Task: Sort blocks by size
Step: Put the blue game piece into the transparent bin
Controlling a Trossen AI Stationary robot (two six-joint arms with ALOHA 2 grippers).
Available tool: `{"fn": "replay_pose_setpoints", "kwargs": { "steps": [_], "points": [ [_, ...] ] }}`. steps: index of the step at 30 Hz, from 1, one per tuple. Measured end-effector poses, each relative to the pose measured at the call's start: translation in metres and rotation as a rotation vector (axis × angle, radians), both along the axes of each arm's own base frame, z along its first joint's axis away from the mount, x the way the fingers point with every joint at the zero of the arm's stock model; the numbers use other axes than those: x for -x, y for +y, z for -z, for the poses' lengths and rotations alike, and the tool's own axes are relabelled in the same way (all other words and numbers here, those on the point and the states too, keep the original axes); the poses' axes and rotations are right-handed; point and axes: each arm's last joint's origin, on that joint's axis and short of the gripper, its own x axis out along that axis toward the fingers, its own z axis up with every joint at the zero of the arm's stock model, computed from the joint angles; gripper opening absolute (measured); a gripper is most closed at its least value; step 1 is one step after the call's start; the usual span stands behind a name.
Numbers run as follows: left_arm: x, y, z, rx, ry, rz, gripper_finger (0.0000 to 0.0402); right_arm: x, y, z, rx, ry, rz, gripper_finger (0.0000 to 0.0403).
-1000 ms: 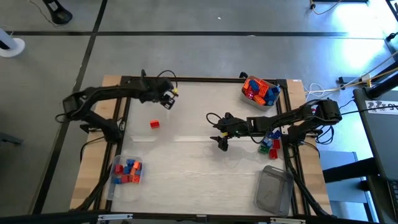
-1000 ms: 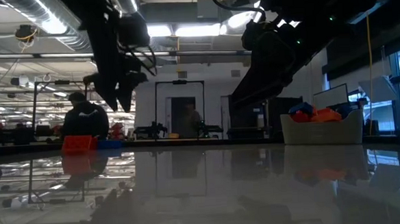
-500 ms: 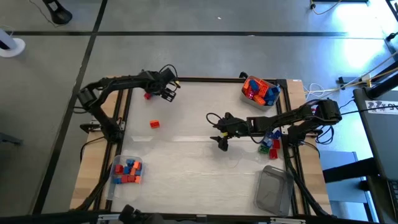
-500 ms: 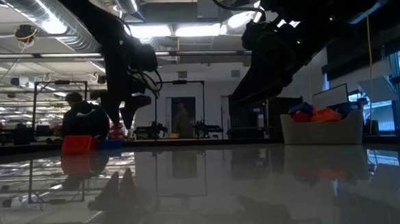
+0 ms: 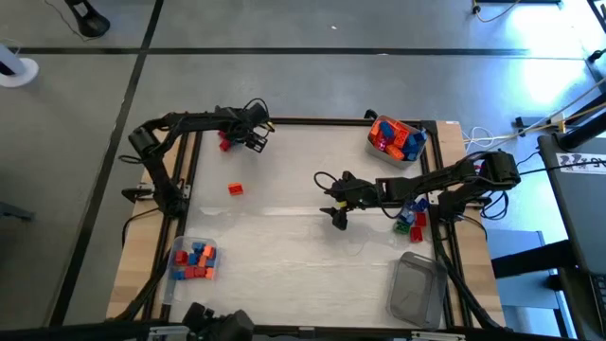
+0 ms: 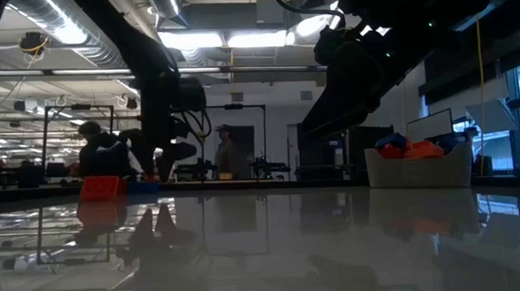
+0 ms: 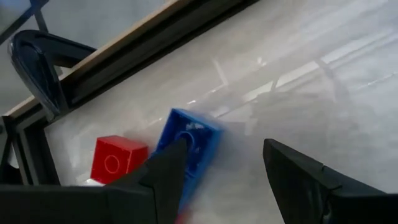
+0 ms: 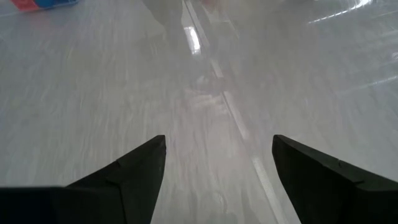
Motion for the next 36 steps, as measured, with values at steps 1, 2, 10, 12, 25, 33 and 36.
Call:
{"fn": "replay_pose_setpoints", "kwargs": {
  "steps": [1, 2, 10, 12, 25, 33, 36],
  "points": [
    [0.000, 0.001, 0.001, 0.000, 0.000, -0.001, 0.0199, 0.000, 0.000, 0.000, 0.000, 0.000, 0.000, 0.0294],
    [0.001, 0.002, 0.002, 0.000, 0.003, 0.000, 0.0199, 0.000, 0.000, 0.000, 0.000, 0.000, 0.000, 0.0294],
    [0.004, 0.005, 0.004, 0.025, -0.012, 0.017, 0.0199, 0.000, 0.000, 0.000, 0.000, 0.001, 0.000, 0.0294],
    [0.005, 0.004, 0.007, 0.044, -0.012, 0.020, 0.0199, 0.000, 0.000, 0.000, 0.000, 0.001, 0.000, 0.0294],
    [0.003, 0.001, 0.016, 0.080, 0.021, 0.082, 0.0199, 0.000, 0.000, 0.000, 0.013, 0.004, -0.010, 0.0294],
    [-0.014, -0.019, 0.014, 0.143, -0.015, 0.209, 0.0199, 0.000, 0.000, 0.000, 0.016, 0.003, -0.012, 0.0294],
    [-0.022, -0.031, 0.014, 0.170, -0.016, 0.269, 0.0199, 0.000, 0.000, 0.000, 0.016, 0.003, -0.012, 0.0294]
  ]
}}
